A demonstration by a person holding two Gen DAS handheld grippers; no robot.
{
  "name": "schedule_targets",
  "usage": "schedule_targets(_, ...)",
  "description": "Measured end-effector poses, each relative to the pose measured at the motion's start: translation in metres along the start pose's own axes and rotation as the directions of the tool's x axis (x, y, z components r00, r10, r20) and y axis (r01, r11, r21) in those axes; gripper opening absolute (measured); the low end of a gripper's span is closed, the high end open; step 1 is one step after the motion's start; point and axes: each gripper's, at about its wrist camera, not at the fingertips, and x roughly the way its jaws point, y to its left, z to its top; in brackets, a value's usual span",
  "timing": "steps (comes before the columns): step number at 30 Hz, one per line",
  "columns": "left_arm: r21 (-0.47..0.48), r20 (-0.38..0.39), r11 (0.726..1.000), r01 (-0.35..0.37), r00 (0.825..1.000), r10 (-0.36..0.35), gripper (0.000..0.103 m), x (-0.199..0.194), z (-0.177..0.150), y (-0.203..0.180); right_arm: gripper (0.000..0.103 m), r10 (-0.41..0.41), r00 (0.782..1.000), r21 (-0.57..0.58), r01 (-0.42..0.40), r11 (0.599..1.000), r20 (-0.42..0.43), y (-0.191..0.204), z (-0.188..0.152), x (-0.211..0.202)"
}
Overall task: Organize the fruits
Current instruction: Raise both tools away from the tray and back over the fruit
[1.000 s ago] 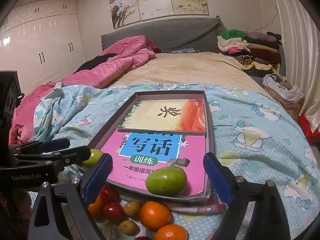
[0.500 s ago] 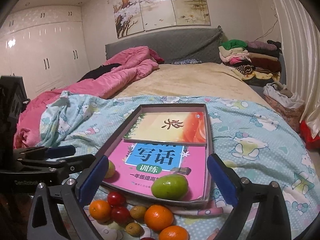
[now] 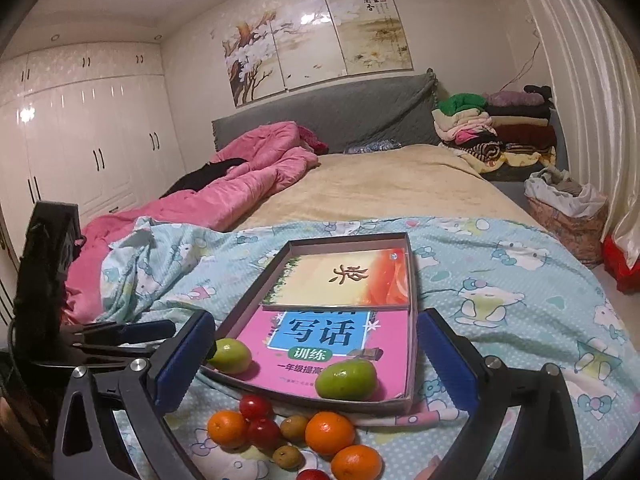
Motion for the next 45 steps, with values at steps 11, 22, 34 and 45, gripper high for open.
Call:
schedule_targets(11,-0.005,0.003,1.0,0.006,1.0,-0.006,0.076,-0.015,0.002,0.004,0.102,0.016,1.0,0.053,-0.017,0.998,0.013,-0.001,0.006,-0.015)
schedule_targets(22,0.009,0.006,1.0,0.022,1.0,-0.022,0.076,-0.024,-0.004,0.004,0.102,-0.023,1.0,0.032,0.022,0.999,0.008,0.008,0.005,-0.024)
schedule_targets(34,0.01,0.0,1.0,0.027,1.0,-0.027,0.076,-0.025,-0.009,0.005,0.102,-0.083,0.996,0.028,0.082,0.996,0.023,0.007,0.003,-0.029)
schedule_targets(45,0.014,-0.023,1.0,0.021,1.0,-0.021,0.076,-0.029,-0.018,0.016,0.102,-0.142,0.989,0.057,0.143,0.988,-0.031,-0.001,-0.002,-0.033)
